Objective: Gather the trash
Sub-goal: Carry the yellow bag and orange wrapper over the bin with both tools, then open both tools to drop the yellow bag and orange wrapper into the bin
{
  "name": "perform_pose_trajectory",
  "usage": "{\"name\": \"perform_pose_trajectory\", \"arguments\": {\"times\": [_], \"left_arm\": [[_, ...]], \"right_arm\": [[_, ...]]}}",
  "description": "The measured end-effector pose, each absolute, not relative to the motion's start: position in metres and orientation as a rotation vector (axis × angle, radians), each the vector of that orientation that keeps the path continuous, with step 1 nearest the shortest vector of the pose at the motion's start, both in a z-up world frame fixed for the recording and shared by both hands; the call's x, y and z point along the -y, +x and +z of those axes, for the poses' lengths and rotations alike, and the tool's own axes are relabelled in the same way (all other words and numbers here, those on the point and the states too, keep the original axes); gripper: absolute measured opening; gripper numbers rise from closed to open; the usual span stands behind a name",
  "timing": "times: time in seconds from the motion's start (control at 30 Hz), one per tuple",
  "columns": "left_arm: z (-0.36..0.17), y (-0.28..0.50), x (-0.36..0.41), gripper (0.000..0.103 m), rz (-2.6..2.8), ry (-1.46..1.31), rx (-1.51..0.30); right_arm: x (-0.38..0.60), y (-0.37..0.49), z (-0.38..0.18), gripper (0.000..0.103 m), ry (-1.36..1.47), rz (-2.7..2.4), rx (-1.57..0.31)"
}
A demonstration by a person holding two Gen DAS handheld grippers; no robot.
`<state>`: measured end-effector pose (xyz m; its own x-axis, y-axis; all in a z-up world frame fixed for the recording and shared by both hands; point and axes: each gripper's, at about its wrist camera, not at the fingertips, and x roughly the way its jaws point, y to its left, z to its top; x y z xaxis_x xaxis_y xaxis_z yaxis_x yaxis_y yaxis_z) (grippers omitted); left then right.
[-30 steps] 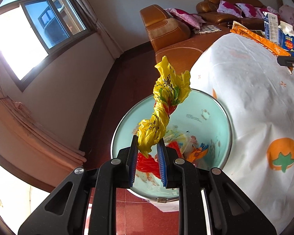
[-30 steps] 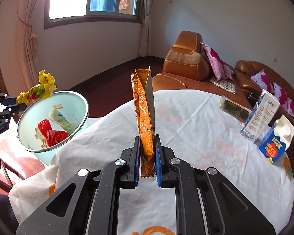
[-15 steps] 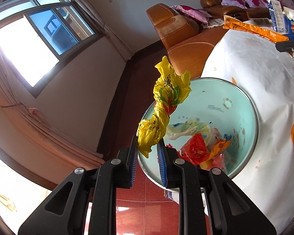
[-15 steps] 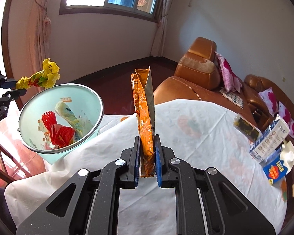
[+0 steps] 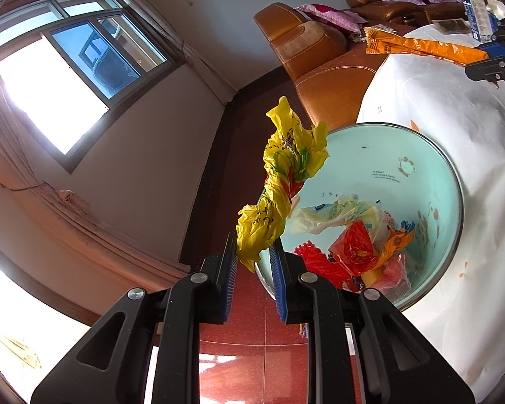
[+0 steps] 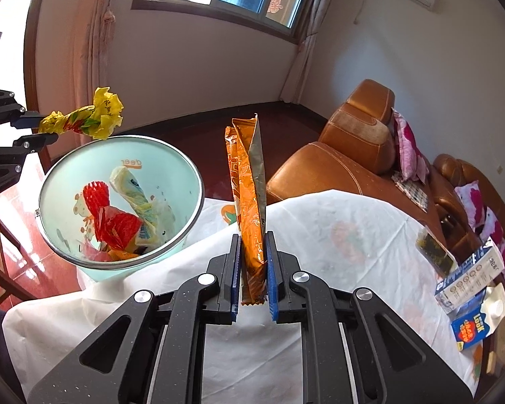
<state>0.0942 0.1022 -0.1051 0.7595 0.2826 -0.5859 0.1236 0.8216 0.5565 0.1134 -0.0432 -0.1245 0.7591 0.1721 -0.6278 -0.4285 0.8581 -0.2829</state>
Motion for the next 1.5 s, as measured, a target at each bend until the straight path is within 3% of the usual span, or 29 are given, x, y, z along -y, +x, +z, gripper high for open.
{"name": "perform_pose_trajectory", "arguments": {"times": [1.5], "left_arm": [[-0.111,0.096,-0.117,0.020,0.090,0.550,-0.738]], "right_arm": [[-0.015,0.121,-0.130,0.014,-0.488,0.442,-0.648]]}}
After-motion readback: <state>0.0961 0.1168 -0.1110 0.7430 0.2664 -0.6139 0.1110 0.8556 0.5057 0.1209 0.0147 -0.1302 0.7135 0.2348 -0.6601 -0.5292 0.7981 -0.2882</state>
